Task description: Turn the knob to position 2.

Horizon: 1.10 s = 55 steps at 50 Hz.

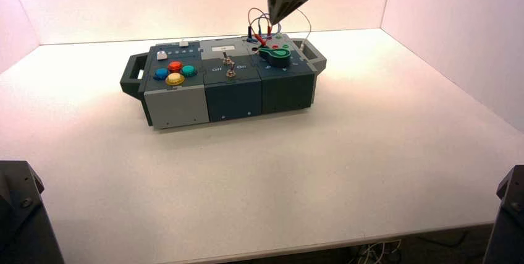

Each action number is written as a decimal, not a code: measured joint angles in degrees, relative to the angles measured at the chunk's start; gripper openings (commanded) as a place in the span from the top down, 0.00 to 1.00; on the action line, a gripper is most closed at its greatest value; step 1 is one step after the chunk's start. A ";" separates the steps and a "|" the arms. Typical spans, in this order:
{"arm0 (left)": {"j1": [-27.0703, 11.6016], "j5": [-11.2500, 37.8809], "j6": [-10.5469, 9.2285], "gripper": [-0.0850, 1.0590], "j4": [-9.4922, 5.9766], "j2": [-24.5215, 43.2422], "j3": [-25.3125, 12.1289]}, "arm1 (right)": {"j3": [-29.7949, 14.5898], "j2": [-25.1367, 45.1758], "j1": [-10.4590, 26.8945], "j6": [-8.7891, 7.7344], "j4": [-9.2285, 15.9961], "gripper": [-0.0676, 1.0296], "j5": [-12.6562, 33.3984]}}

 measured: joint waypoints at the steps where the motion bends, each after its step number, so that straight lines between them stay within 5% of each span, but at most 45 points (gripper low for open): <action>1: 0.00 -0.35 -0.09 0.95 0.00 0.18 0.00 | -0.35 0.53 0.00 0.00 0.18 0.96 0.00; 20: 0.18 -1.76 -0.44 0.95 0.00 -0.53 0.00 | -6.68 11.16 1.05 0.18 0.88 0.96 0.18; 32: 0.18 -1.85 -0.97 0.95 0.00 -2.55 0.09 | -10.81 16.88 0.97 0.53 -0.97 0.96 0.26; 55: 0.26 -1.85 -3.52 0.95 0.00 -5.63 1.85 | -12.57 18.28 -2.02 0.97 -3.87 0.96 0.70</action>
